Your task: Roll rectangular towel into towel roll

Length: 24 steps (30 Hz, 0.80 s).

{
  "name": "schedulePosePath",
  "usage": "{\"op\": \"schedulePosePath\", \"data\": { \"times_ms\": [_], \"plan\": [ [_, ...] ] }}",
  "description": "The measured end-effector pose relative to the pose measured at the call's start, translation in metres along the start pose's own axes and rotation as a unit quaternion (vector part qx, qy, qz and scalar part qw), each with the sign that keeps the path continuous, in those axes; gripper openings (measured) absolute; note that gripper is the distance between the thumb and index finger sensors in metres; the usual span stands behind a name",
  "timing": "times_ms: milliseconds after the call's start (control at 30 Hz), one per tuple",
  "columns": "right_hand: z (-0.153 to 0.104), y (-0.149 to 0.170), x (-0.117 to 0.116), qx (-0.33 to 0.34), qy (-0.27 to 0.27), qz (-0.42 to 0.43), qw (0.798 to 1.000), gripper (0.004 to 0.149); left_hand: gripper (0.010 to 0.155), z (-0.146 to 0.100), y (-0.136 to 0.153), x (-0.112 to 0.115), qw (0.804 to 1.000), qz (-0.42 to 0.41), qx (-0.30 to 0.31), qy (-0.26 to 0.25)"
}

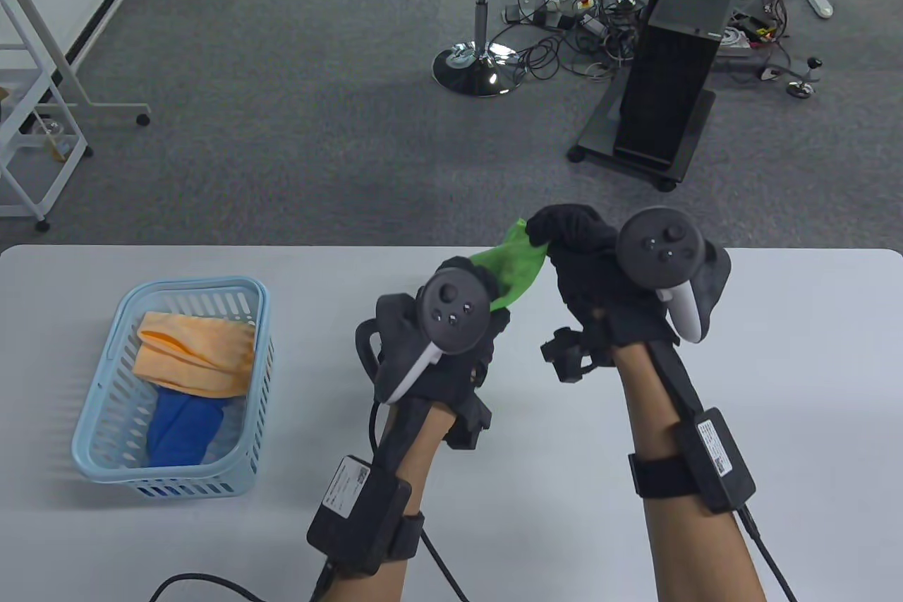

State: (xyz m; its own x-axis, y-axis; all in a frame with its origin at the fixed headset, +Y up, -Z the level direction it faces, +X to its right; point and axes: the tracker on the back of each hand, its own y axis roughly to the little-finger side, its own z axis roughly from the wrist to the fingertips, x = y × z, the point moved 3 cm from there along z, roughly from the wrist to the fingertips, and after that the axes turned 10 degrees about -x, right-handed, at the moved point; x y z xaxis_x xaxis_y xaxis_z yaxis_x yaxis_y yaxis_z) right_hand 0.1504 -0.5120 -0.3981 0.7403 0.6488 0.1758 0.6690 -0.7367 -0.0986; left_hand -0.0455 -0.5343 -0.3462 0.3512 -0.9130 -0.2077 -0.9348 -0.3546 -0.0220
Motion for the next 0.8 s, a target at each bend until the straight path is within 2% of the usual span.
{"op": "schedulePosePath", "data": {
  "times_ms": [67,133,167,233,300,400,533,667,733,800],
  "plan": [
    [-0.025,0.031,-0.031,-0.020,-0.023,-0.033,0.999,0.041,0.042,-0.022,0.010,0.033,0.995,0.094,0.018,0.009],
    [-0.057,0.075,-0.072,-0.042,-0.069,-0.095,0.992,0.042,0.043,-0.049,0.024,0.077,0.981,0.183,0.045,0.036],
    [-0.078,0.103,-0.104,-0.056,-0.114,-0.099,0.987,0.042,0.043,-0.066,0.035,0.105,0.971,0.223,0.050,0.066],
    [-0.098,0.127,-0.132,-0.075,-0.165,-0.101,0.978,0.043,0.045,-0.087,0.051,0.140,0.958,0.257,0.060,0.115],
    [-0.118,0.149,-0.160,-0.095,-0.201,-0.122,0.967,0.045,0.045,-0.104,0.069,0.165,0.947,0.273,0.048,0.161],
    [-0.129,0.159,-0.169,-0.095,-0.220,-0.165,0.957,0.047,0.048,-0.110,0.084,0.173,0.955,0.238,0.013,0.178],
    [-0.139,0.162,-0.158,-0.082,-0.226,-0.217,0.946,0.049,0.052,-0.112,0.090,0.179,0.956,0.198,-0.030,0.213],
    [-0.152,0.165,-0.159,-0.061,-0.272,-0.262,0.924,0.049,0.051,-0.115,0.095,0.179,0.951,0.186,-0.006,0.249],
    [-0.159,0.165,-0.164,-0.061,-0.295,-0.250,0.920,0.048,0.050,-0.115,0.102,0.179,0.955,0.184,-0.006,0.234],
    [-0.163,0.161,-0.164,-0.067,-0.337,-0.260,0.902,0.048,0.050,-0.115,0.101,0.182,0.962,0.163,0.011,0.219]
  ]
}}
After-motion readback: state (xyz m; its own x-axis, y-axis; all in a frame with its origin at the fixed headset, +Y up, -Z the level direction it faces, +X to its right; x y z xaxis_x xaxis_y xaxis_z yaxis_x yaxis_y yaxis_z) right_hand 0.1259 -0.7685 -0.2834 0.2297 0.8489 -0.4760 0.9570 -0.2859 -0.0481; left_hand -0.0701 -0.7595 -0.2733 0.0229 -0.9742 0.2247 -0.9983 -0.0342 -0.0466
